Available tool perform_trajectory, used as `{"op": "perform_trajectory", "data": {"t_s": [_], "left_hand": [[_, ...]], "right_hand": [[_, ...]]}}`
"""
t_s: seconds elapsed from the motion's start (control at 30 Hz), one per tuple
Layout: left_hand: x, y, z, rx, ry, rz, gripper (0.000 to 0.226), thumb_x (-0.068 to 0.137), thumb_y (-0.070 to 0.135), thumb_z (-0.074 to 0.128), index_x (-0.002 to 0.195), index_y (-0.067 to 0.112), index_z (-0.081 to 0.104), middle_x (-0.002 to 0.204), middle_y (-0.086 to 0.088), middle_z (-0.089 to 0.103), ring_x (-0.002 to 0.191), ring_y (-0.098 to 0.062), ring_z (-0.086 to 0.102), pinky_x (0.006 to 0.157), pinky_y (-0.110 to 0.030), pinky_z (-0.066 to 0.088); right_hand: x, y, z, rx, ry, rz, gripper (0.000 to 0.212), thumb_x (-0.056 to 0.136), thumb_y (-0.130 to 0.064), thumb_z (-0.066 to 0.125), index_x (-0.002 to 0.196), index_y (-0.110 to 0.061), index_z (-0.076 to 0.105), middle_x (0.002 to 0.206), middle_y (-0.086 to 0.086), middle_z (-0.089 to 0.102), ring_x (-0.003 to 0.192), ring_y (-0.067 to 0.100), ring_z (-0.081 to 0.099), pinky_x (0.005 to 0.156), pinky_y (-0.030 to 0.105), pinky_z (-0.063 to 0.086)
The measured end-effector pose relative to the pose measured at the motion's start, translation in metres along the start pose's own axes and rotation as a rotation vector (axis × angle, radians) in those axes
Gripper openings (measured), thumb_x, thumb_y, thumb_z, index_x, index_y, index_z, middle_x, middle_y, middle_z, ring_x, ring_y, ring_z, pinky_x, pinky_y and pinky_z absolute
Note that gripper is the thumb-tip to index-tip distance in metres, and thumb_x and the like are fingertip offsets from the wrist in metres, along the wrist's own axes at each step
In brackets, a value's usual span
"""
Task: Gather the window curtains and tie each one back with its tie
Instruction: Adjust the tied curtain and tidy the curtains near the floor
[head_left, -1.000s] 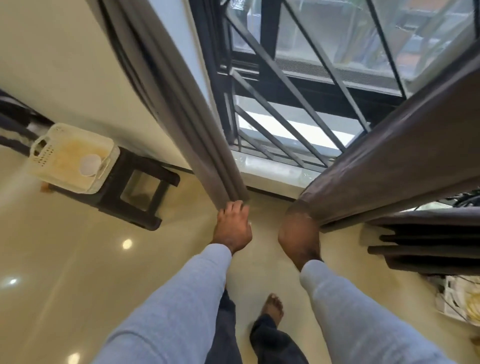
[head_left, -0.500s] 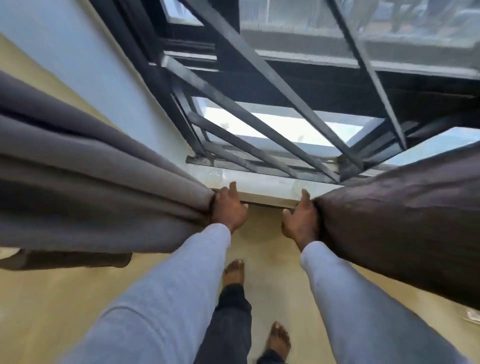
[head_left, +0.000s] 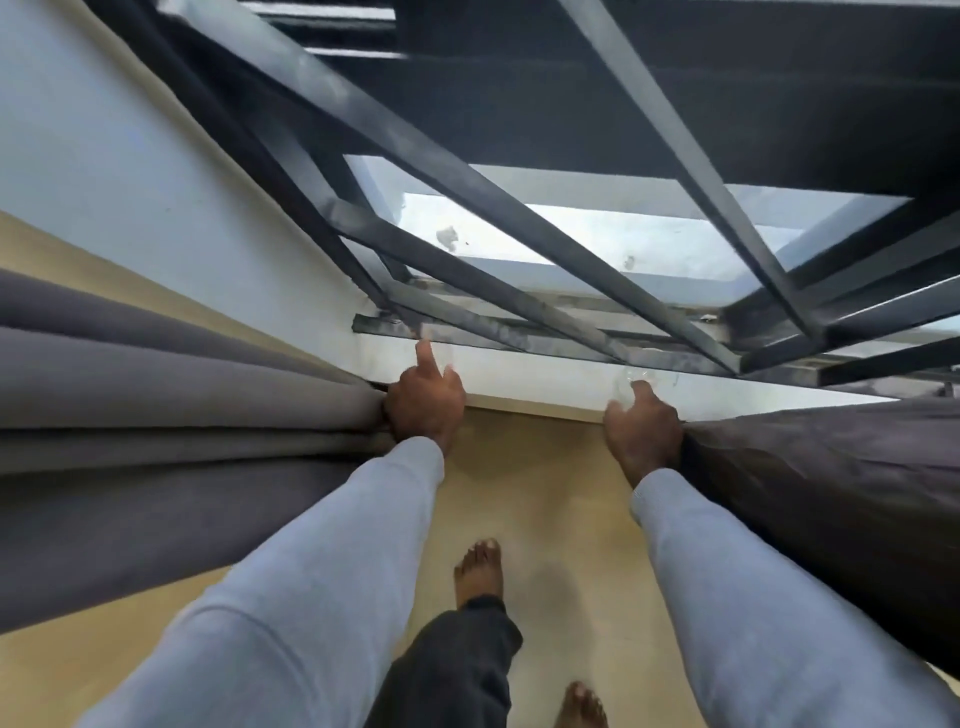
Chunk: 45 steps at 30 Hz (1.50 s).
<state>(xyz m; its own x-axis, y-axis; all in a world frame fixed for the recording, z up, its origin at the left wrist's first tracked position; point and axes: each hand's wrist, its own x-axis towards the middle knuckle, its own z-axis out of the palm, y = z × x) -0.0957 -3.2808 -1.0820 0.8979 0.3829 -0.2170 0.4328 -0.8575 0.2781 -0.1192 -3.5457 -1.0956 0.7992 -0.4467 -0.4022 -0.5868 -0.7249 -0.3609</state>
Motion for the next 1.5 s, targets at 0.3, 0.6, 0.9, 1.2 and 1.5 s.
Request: {"op": "perform_trajectory", "data": {"t_s": [0.3, 0.6, 0.9, 1.2, 1.5], "left_hand": [[0.015, -0.009, 0.005, -0.189, -0.069, -0.087, 0.031, 0.099, 0.034, 0.074, 0.119, 0.012, 0.08, 0.119, -0.016, 0.079, 0.112, -0.042, 0.071, 0.093, -0.045, 0.058], [-0.081, -0.008, -0.03, -0.356, -0.2, -0.081, 0.042, 0.081, 0.041, 0.09, 0.11, 0.013, 0.078, 0.109, -0.011, 0.074, 0.099, -0.033, 0.07, 0.081, -0.037, 0.058], [-0.243, -0.025, -0.137, -0.441, -0.376, -0.135, 0.074, 0.077, 0.042, 0.093, 0.133, 0.032, 0.047, 0.124, 0.0, 0.067, 0.11, -0.026, 0.066, 0.092, -0.04, 0.057], [-0.36, -0.12, -0.267, -0.524, -0.275, -0.2, 0.076, 0.068, 0.022, 0.098, 0.136, 0.017, 0.064, 0.13, -0.005, 0.067, 0.119, -0.029, 0.064, 0.097, -0.027, 0.048], [-0.368, -0.289, -0.348, -0.631, -0.126, -0.366, 0.082, 0.068, 0.029, 0.101, 0.138, 0.015, 0.061, 0.129, -0.007, 0.067, 0.117, -0.03, 0.066, 0.099, -0.033, 0.052]], "right_hand": [[-0.005, 0.001, 0.013, 0.022, 0.083, -0.036, 0.041, 0.102, -0.048, 0.062, 0.117, -0.013, 0.079, 0.112, 0.024, 0.073, 0.103, 0.044, 0.068, 0.088, 0.046, 0.055], [-0.094, -0.007, -0.016, 0.083, -0.065, -0.074, 0.053, 0.082, -0.058, 0.074, 0.107, -0.011, 0.078, 0.108, 0.016, 0.073, 0.093, 0.035, 0.069, 0.081, 0.037, 0.058], [-0.236, 0.018, -0.121, 0.271, -0.208, -0.119, 0.085, 0.069, -0.046, 0.092, 0.139, -0.039, 0.043, 0.127, -0.002, 0.067, 0.114, 0.022, 0.066, 0.096, 0.046, 0.059], [-0.376, -0.006, -0.179, 0.129, -0.378, -0.306, 0.082, 0.051, -0.052, 0.089, 0.126, -0.034, 0.062, 0.112, -0.009, 0.073, 0.101, 0.018, 0.07, 0.091, 0.04, 0.061], [-0.512, -0.134, -0.117, 0.041, -0.498, -0.487, 0.059, 0.068, -0.035, 0.094, 0.119, -0.035, 0.065, 0.103, -0.009, 0.066, 0.095, 0.019, 0.064, 0.083, 0.031, 0.052]]}}
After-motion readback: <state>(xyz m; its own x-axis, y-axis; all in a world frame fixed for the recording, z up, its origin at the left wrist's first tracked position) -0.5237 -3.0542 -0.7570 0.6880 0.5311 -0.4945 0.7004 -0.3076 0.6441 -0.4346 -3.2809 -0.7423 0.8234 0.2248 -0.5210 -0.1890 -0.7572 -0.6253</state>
